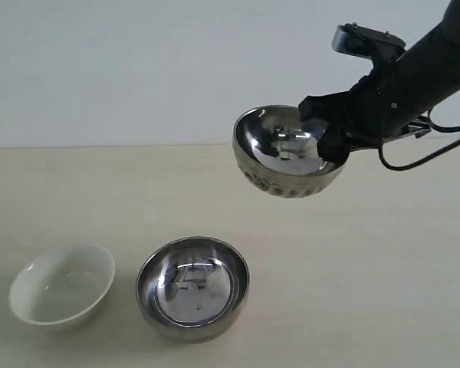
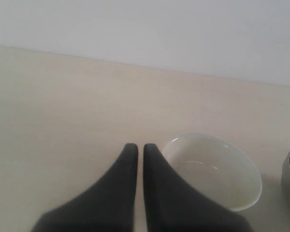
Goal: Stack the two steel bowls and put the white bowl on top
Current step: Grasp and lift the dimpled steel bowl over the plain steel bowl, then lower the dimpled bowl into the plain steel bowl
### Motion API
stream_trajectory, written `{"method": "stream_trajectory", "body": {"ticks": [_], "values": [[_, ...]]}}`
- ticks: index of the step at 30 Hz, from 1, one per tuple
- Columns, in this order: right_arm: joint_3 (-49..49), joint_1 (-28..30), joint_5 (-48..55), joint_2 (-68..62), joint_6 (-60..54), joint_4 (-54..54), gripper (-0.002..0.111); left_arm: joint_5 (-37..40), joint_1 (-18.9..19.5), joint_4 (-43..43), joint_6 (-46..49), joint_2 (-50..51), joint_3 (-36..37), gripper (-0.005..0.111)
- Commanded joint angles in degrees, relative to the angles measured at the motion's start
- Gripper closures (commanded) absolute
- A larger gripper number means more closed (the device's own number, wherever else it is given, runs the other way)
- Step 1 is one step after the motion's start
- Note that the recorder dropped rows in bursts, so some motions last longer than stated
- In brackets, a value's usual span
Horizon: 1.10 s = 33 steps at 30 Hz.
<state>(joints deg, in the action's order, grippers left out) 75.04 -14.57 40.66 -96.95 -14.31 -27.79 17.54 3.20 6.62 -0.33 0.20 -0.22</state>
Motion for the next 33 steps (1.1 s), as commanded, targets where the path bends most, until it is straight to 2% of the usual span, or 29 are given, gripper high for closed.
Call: {"method": "stream_trajectory", "body": {"ticks": [1, 10, 14, 18, 23, 33], "values": [[-4.1, 0.3, 0.4, 5.6, -0.7, 0.1, 0.108, -0.6, -0.4, 0.4, -0.1, -0.2, 0.2, 0.103], [-7.0, -1.5, 5.0, 8.4, -1.2, -0.2, 0.108, -0.6, -0.4, 0.4, -0.1, -0.2, 0.2, 0.103], [-7.0, -7.1, 3.8, 8.3, -1.2, -0.1, 0.108, -0.6, -0.4, 0.4, -0.1, -0.2, 0.2, 0.103], [-7.0, -14.3, -1.5, 8.3, 0.5, 0.7, 0.108, -0.6, -0.4, 0.4, -0.1, -0.2, 0.2, 0.103], [-7.0, -19.4, -5.6, 8.2, 6.5, 5.3, 0.108, -0.6, -0.4, 0.4, -0.1, -0.2, 0.2, 0.103], [-7.0, -20.9, -5.0, 2.9, 7.9, 5.6, 0.108, -0.6, -0.4, 0.4, -0.1, -0.2, 0.2, 0.103]]}}
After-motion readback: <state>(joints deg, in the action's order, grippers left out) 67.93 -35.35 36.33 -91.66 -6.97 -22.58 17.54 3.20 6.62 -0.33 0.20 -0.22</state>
